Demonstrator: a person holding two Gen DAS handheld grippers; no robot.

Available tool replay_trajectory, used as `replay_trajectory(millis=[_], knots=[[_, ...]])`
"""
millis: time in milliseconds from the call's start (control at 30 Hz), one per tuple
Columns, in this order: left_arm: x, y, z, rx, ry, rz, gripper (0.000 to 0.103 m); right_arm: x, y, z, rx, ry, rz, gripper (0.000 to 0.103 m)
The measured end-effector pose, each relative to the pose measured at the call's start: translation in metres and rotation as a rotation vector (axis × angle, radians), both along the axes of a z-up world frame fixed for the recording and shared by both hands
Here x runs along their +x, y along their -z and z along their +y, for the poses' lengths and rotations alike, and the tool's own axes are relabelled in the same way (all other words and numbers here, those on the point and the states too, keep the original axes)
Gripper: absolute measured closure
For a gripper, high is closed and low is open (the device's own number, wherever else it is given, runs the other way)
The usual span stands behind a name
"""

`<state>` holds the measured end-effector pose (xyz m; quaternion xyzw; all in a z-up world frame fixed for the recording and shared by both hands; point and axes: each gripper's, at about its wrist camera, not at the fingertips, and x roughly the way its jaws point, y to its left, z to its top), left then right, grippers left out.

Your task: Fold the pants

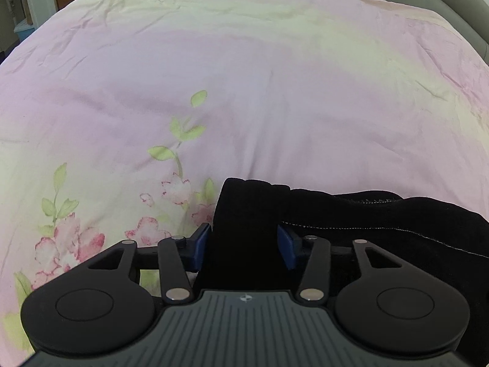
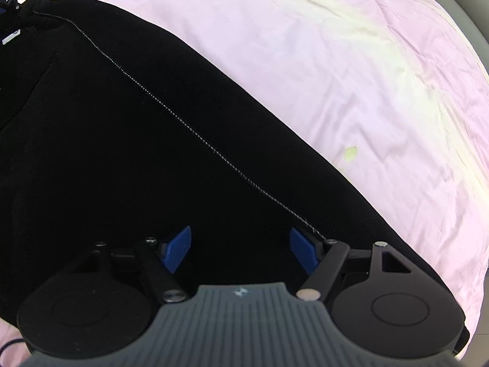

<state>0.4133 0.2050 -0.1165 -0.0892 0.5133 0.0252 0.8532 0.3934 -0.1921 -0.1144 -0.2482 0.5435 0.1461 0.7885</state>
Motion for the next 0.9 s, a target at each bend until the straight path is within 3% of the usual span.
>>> replay_trajectory(millis=[200, 267, 400, 467, 600, 800, 900], knots=[[-0.001, -0.009, -0.022, 0.129, -0.001, -0.006, 0.041, -0.008, -0.004, -0.013, 0.056, 0.080, -0.002, 0.034], [-0.010, -0.023, -0.036, 0.220, 0.030, -0.042, 0.034, -0.019, -0.011, -0.023, 0.078, 0.108, -0.022, 0.034], [-0.042, -0.054, -0.070, 0.391, 0.063, -0.168, 0.032, -0.058, -0.025, -0.067, 0.114, 0.200, -0.072, 0.034], [-0.055, -0.068, -0.090, 0.391, 0.081, -0.202, 0.032, -0.077, -0.029, -0.105, 0.124, 0.276, -0.093, 0.034], [-0.079, -0.088, -0.139, 0.316, 0.139, -0.206, 0.032, -0.110, -0.039, -0.197, 0.163, 0.488, -0.114, 0.044], [-0.118, -0.074, -0.211, 0.243, 0.275, -0.131, 0.032, -0.161, -0.066, -0.350, 0.274, 0.845, -0.213, 0.049], [-0.144, -0.063, -0.240, 0.236, 0.340, -0.094, 0.034, -0.170, -0.078, -0.414, 0.400, 0.974, -0.260, 0.050]])
